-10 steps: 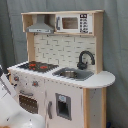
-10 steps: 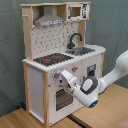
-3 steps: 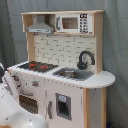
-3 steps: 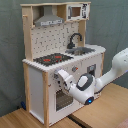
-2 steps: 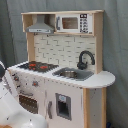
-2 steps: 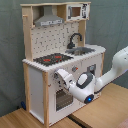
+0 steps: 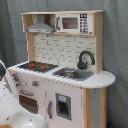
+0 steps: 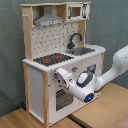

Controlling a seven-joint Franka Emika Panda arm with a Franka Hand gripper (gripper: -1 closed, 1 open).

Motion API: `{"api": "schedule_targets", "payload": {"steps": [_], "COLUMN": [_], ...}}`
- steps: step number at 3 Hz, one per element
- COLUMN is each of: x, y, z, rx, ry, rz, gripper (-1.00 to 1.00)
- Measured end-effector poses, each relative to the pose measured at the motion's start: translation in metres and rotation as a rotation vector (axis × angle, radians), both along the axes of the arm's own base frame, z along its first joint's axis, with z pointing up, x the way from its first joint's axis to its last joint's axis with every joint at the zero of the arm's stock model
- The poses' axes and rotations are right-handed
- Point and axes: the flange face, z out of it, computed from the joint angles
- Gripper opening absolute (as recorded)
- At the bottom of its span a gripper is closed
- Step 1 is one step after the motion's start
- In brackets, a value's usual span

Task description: Play with the kitchen

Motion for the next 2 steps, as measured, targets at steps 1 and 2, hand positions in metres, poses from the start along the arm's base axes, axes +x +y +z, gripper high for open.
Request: {"api": "schedule_targets", "payload": {"steps": [1,2], "x": [-0.0005,-0.0005], "y": [0.003,0.003], "z": [0.0053,0.0054], "rx": [-0.062,-0.179], "ry": [0.008,0.017], "rz": [-0.004,-0.016], "gripper": [-1.0,-1.0]}}
